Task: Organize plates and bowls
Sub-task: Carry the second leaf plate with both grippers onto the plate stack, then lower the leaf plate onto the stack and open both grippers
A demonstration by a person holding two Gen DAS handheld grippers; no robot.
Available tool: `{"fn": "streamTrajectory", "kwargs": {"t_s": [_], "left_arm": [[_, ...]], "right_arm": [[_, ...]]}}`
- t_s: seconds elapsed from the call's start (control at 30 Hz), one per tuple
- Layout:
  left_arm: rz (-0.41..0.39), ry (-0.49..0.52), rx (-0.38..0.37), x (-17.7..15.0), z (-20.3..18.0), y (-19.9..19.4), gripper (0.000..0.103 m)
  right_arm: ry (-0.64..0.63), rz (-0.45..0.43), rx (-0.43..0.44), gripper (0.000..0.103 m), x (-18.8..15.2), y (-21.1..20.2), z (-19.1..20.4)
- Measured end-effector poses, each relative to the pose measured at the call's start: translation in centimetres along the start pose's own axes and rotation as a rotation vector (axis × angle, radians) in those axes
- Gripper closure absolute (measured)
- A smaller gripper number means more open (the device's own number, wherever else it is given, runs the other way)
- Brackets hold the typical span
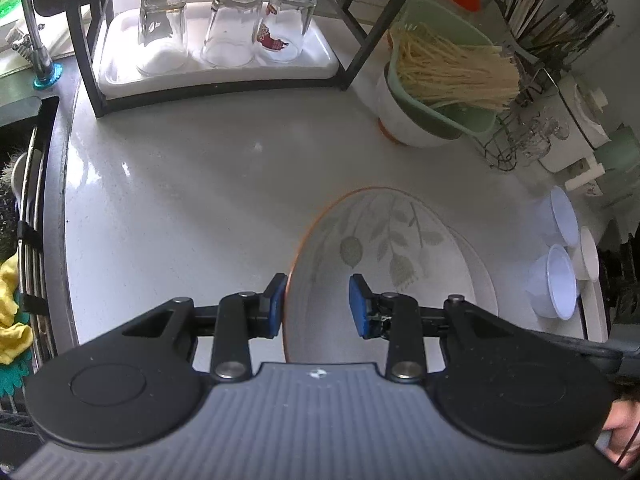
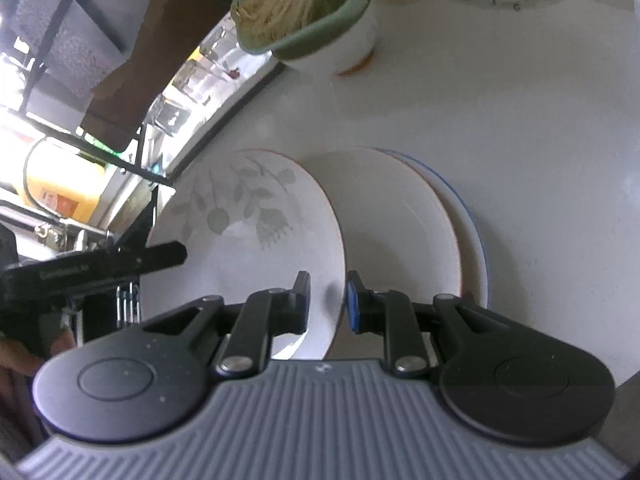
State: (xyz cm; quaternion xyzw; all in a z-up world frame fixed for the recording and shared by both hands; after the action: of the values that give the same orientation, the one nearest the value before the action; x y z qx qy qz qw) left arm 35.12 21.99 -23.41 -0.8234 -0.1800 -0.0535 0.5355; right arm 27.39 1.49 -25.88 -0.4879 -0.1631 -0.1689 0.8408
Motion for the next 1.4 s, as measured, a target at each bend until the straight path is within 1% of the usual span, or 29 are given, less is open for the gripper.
{"fn": "streamTrajectory", "kwargs": {"t_s": [0.17, 0.33, 0.47, 0.87, 0.97, 1.13, 1.23, 1.4], "left_arm": [[-0.014, 0.064, 0.049, -0.3, -1.0, 0.0, 0.065], [-0.016, 0.1, 0.086, -0.6, -1.6, 0.1, 0.065], [-0.018, 0.117, 0.115, -0.8, -1.8, 0.3, 0.065], [-0.004, 0.147, 0.141, -1.6, -2.1, 1.7, 0.065], [-0.011, 0.159, 0.155, -1.7, -2.3, 1.9, 0.065], [-0.035, 0.124, 0.156, -1.6, -2.3, 1.5, 0.065], [-0.063, 0.111, 0.176, -1.6, -2.3, 0.9, 0.065], [-0.127, 0.031, 0.183, -1.8, -2.1, -0.7, 0.065]], "right_arm": [[-0.002, 0.005, 0.012, 0.081, -0.5, 0.3, -0.6], [-0.062, 0.025, -0.001, 0.081, -0.8, 0.6, -0.8], [-0.078, 0.022, 0.009, 0.081, -0.8, 0.6, -1.0], [-0.142, -0.006, -0.055, 0.082, -0.4, -0.4, -2.1], [-0.158, -0.011, -0.07, 0.084, -0.3, -0.7, -2.3], [-0.199, 0.003, -0.094, 0.084, -0.4, -0.7, -2.1], [-0.235, 0.004, -0.118, 0.084, -0.2, -0.9, -1.9], [-0.247, -0.017, -0.119, 0.085, 0.4, -1.7, -2.4]]}}
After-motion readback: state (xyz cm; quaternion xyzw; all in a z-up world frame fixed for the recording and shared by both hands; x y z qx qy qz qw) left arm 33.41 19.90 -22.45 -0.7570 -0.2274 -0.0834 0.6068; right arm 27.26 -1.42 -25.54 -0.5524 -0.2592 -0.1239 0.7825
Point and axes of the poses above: each gripper's, at about its wrist camera, not at the fingertips, and y roughly the way its jaws point, z to its left, x to its top, the point moved 10 cm from there along y, roughly the way its jaws point, and after that the axes turned 15 degrees about -y, right-handed, at the moved point
